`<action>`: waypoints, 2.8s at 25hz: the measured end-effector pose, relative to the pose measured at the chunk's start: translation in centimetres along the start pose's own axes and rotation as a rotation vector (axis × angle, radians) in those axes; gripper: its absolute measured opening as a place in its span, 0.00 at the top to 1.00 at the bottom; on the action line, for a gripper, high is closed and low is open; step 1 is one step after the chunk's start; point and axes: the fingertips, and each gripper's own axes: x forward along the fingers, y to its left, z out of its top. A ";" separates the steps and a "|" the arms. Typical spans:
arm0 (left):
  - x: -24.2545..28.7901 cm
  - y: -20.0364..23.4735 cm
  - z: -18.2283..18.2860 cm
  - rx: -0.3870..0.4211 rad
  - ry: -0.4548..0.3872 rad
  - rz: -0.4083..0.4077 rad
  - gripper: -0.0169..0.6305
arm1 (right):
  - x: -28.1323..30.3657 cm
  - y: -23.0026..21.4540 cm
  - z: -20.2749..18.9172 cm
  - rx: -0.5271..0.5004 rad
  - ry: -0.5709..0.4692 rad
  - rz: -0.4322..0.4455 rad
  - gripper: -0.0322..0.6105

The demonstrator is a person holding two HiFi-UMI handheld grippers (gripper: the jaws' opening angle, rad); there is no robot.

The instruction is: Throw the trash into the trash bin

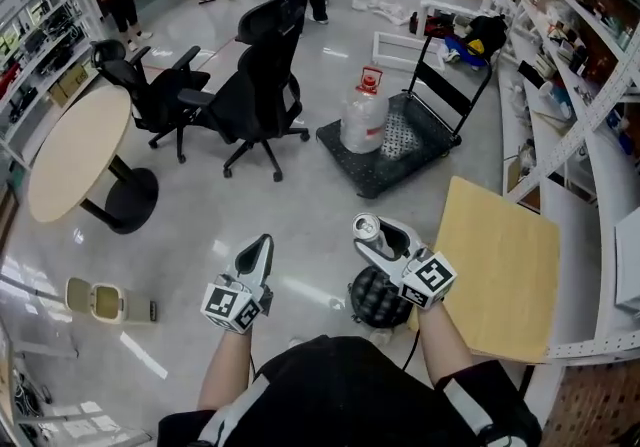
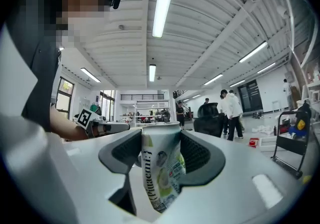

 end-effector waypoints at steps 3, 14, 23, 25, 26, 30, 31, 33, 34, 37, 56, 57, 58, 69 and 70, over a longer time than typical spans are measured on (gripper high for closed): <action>-4.3 3.5 0.5 0.009 -0.010 0.069 0.97 | 4.1 3.3 -0.1 0.001 -0.008 0.065 0.56; -19.8 12.9 3.3 0.042 -0.081 0.348 0.97 | 17.1 16.1 0.4 -0.016 -0.024 0.363 0.56; -32.2 16.4 5.4 0.078 -0.145 0.657 0.97 | 25.6 25.9 0.3 0.017 -0.031 0.658 0.56; -34.7 16.7 5.3 0.072 -0.146 0.726 0.97 | 27.2 28.4 0.0 0.043 -0.027 0.728 0.56; -36.0 17.0 5.2 0.072 -0.146 0.757 0.97 | 28.1 29.7 -0.2 0.050 -0.024 0.760 0.56; -40.3 19.0 5.1 0.083 -0.138 0.886 0.97 | 32.2 34.5 -0.9 0.049 -0.014 0.899 0.56; -41.0 19.6 5.4 0.087 -0.135 0.919 0.97 | 33.5 35.4 -0.9 0.045 -0.015 0.931 0.56; -42.2 20.9 6.2 0.089 -0.137 0.978 0.97 | 36.0 36.9 -0.8 0.045 -0.015 0.985 0.56; -42.8 21.5 6.6 0.092 -0.142 1.005 0.97 | 37.2 37.6 -0.6 0.048 -0.016 1.010 0.56; -44.7 23.4 7.8 0.114 -0.160 1.074 0.97 | 40.8 39.7 0.1 0.048 -0.024 1.091 0.56; -49.1 34.7 5.8 0.053 -0.190 1.369 0.97 | 54.8 49.2 -3.6 0.084 0.066 1.471 0.56; -49.5 35.0 5.6 0.045 -0.186 1.376 0.97 | 55.2 49.6 -4.1 0.094 0.079 1.478 0.56; -50.0 35.2 5.6 0.043 -0.186 1.384 0.97 | 55.6 50.2 -4.4 0.101 0.090 1.485 0.56; -62.5 40.9 8.0 0.092 -0.214 1.460 0.97 | 61.8 62.5 -5.1 0.103 0.090 1.536 0.56; -63.8 41.6 8.5 0.100 -0.218 1.458 0.97 | 62.4 63.9 -4.9 0.103 0.084 1.536 0.56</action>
